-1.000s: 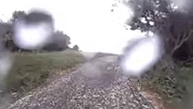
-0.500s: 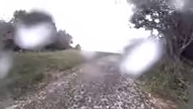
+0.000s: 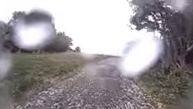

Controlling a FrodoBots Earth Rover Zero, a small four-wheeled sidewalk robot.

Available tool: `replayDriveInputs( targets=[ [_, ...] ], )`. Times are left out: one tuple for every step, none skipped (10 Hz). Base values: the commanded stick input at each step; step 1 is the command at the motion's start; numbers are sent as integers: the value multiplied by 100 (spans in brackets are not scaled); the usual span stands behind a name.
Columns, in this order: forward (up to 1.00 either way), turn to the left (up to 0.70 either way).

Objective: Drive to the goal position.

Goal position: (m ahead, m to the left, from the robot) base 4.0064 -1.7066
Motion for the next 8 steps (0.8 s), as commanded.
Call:
replayDriveInputs(
  targets=[
    [70,0],
    [70,0],
    [70,0],
    [70,0],
    [70,0],
    [70,0],
    [70,0],
    [70,0]
  ],
)
